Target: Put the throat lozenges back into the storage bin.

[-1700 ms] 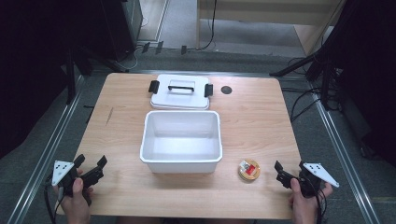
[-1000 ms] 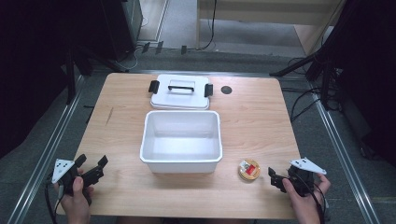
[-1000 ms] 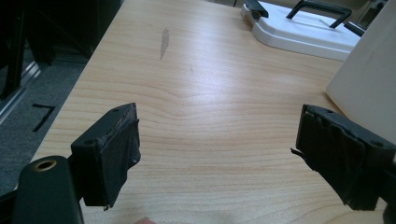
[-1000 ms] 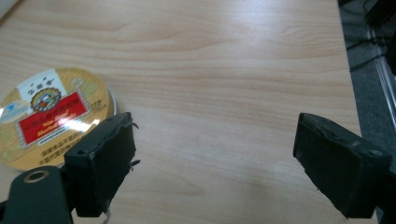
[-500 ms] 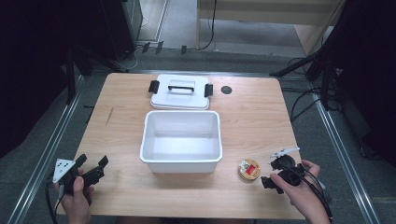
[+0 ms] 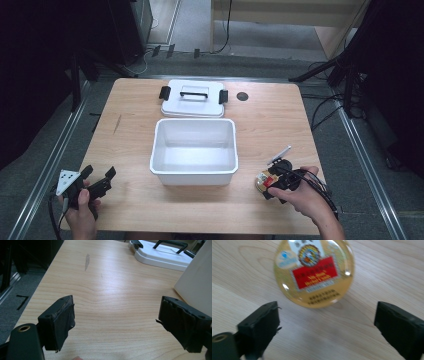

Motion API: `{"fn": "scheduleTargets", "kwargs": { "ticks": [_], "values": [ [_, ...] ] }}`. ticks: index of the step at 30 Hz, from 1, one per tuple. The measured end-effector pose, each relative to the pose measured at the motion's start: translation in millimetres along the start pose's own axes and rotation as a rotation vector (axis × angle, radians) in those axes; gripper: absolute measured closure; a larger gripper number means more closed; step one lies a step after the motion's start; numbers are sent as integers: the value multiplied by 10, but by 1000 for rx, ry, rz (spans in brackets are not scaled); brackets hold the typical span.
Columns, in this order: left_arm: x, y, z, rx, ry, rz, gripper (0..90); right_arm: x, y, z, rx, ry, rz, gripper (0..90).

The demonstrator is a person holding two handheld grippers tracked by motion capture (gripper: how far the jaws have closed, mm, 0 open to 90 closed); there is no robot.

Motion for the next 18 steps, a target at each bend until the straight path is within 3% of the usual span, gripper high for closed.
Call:
{"fn": "scheduleTargets", "kwargs": {
  "ticks": [7, 12, 16, 18],
  "values": [
    [-7, -3, 0, -3, 2, 5, 141, -107, -75, -231, -24, -32, -46, 29],
    [-8, -5, 1, -8, 5, 5, 141, -130, -165, -305, -53, -46, -19, 45],
    [-10, -9, 0, -10, 7, 7, 141, -117, -218, -338, -70, -67, 6, 121],
    [-11, -9, 0, -11, 9, 8, 142, -113, -227, -347, -72, -63, -4, 191]
  ]
}}
Point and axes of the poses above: each handheld gripper's, and its own axes: y roughly backward along the jaws, z roughly out of its underside, x roughly to its right, the point moved 5 cm from there along -y, roughly forward along the jaws, and after that the axes turned 6 degrees about z, right-handed, at the moved point
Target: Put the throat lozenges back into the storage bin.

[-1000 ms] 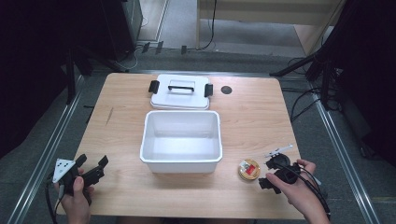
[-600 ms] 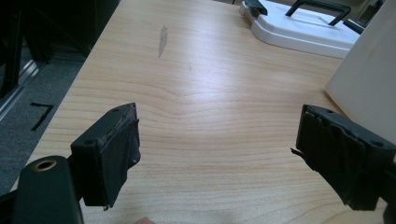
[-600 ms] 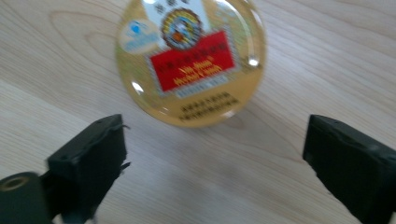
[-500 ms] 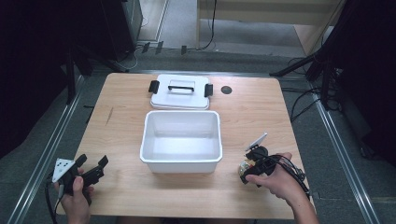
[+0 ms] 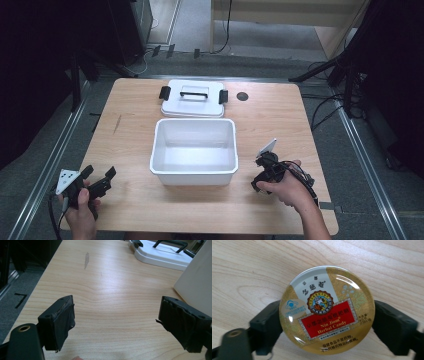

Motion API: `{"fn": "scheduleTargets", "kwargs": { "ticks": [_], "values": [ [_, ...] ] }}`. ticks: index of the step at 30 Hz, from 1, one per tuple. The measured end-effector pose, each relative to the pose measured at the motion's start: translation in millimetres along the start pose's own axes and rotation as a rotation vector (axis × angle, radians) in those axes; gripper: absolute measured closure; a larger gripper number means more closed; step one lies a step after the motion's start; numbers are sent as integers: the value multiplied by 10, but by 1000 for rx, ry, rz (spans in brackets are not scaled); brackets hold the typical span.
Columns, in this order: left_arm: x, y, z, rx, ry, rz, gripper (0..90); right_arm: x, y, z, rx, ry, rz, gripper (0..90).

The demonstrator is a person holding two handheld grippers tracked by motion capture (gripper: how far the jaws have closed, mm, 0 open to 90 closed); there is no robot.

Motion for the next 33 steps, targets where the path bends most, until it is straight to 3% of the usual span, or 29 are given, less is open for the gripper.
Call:
{"fn": "scheduleTargets", "kwargs": {
  "ticks": [5, 12, 20, 33],
  "values": [
    [0, -2, 0, -2, 3, 0, 142, -8, 31, 15, -17, 45, -27, 201],
    [0, -3, 0, -3, 2, 1, 142, 27, 199, -10, 14, 44, -34, 202],
    [2, 0, 0, -2, -3, 1, 142, 50, 531, -102, 59, 71, -24, 201],
    [0, -1, -1, 1, 3, 3, 142, -33, 1075, -320, 111, 91, -32, 201]
  ]
}}
Point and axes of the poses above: each handheld gripper's, and its own axes: y roughly backward along the jaws, z roughly out of its underside, x roughly to its right, the point moved 5 cm from there along -y, roughly forward along the jaws, and after that the axes turned 6 degrees about z, right-handed, at the moved point
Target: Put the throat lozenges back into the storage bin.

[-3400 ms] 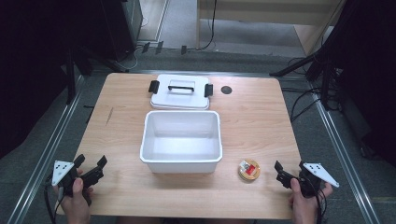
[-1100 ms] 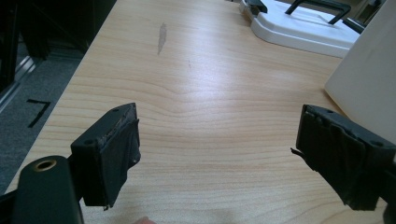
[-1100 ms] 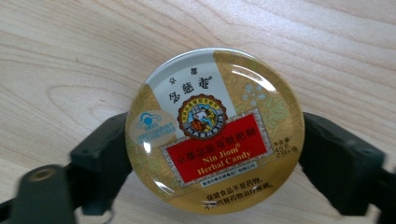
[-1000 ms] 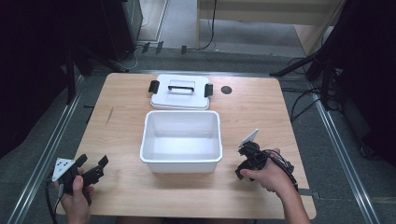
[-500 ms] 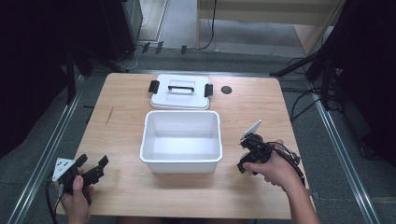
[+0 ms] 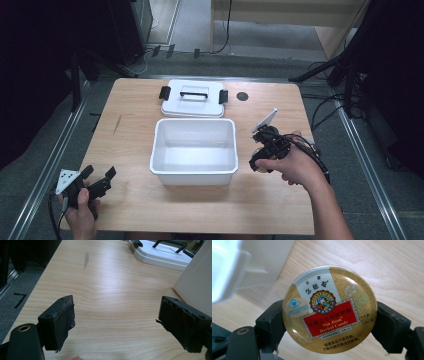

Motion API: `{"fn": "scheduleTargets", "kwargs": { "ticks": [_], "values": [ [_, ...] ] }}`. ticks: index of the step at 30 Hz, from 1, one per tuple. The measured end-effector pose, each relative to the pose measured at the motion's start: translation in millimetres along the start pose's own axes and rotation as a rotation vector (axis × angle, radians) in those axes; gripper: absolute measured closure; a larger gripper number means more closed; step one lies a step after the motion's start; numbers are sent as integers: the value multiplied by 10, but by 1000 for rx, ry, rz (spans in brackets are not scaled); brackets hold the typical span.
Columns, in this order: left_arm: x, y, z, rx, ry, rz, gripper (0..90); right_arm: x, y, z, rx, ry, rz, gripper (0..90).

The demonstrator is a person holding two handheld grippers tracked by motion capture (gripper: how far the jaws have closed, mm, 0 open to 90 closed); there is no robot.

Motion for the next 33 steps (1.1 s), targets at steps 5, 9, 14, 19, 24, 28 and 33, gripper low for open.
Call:
{"fn": "scheduleTargets", "kwargs": {
  "ticks": [5, 9, 14, 19, 24, 28, 33],
  "values": [
    [0, -1, 0, 1, 1, -1, 142, -31, 140, -86, -5, 11, -8, 202],
    [0, -2, -2, 4, 2, 0, 142, -68, 234, -156, -10, 17, -13, 202],
    [-1, -3, -4, 7, 5, 1, 141, -117, 345, -254, -6, 27, -14, 202],
    [-1, -4, -5, 9, 4, 1, 141, -173, 422, -343, 3, 39, -14, 202],
    [-2, -5, -5, 9, 4, 1, 141, -257, 454, -427, 3, 58, -12, 202],
    [-2, -4, -5, 7, 5, 1, 141, -344, 470, -506, 7, 83, -16, 202],
    [-3, -4, -5, 5, 4, 2, 142, -472, 480, -608, 9, 107, -26, 202]
  ]
}}
Point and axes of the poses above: each handheld gripper's, and its own axes: y roughly backward along the jaws, z roughly out of its underside, x roughly to its right, the point moved 5 cm from there along -y, roughly forward along the jaws, and after that the axes turned 6 degrees about z, right-handed, at the moved point
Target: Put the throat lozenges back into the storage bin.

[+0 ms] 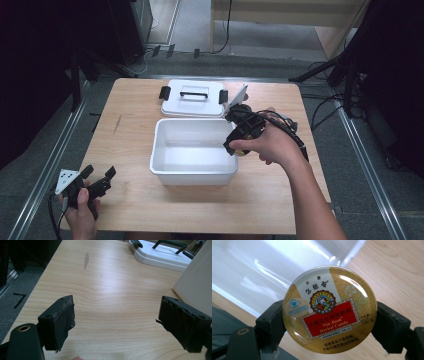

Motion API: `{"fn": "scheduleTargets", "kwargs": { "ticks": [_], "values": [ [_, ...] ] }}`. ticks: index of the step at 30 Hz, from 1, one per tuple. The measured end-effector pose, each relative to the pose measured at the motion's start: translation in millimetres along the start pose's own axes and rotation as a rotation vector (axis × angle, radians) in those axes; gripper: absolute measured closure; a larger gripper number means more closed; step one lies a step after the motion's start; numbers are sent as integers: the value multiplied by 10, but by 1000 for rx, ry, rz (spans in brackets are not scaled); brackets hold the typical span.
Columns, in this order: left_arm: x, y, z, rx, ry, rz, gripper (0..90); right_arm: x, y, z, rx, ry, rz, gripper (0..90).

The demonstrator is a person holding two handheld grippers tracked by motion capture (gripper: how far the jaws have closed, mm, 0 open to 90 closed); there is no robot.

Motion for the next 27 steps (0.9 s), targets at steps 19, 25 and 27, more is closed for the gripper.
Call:
{"fn": "scheduleTargets", "kwargs": {
  "ticks": [19, 25, 27],
  "values": [
    [-3, -1, -1, -1, 5, 5, 141, -346, -214, -222, 105, 297, -11, 201],
    [-3, -4, -1, 0, 5, 6, 141, -349, -330, -201, 118, 442, 19, 201],
    [-2, -4, 0, -1, 7, 5, 142, -353, -378, -186, 111, 476, 33, 201]
  ]
}}
Point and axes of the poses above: each handheld gripper's, and its own axes: y roughly backward along the jaws, z roughly out of its underside, x roughly to its right, the point moved 5 cm from there along -y, roughly forward along the jaws, and after that the axes turned 6 degrees about z, right-handed, at the moved point
